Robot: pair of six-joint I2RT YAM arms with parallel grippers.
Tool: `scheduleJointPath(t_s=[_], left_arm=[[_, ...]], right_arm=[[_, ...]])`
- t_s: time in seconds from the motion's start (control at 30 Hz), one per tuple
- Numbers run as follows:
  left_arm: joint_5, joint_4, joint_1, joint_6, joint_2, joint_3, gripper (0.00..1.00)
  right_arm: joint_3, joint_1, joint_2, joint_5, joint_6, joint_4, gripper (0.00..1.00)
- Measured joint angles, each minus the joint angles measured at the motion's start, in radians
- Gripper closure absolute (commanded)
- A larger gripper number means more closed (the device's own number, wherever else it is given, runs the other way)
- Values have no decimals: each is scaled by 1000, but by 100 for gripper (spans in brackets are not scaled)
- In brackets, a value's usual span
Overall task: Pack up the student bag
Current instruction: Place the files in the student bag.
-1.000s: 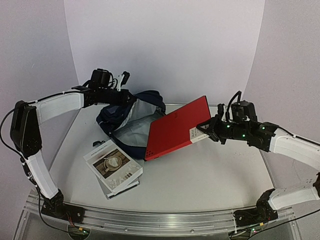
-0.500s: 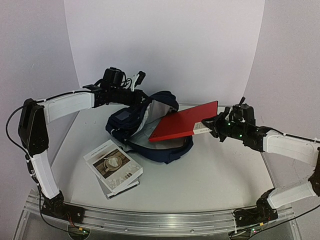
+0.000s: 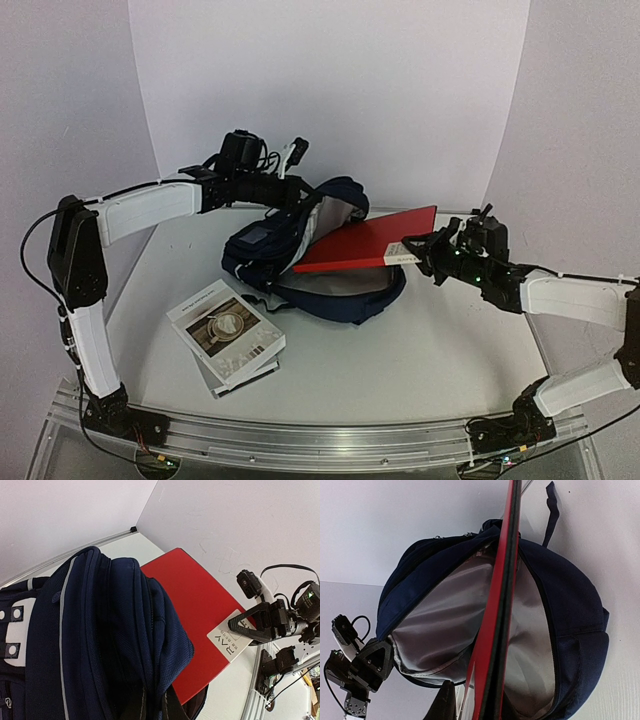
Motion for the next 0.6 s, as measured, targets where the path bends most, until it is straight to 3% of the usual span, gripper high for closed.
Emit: scheduleJointPath(t_s=[0.6], left_arm=[[45,1,-31,-30,37,64,100]], right_arm=[[1,33,287,73,14,253,100]])
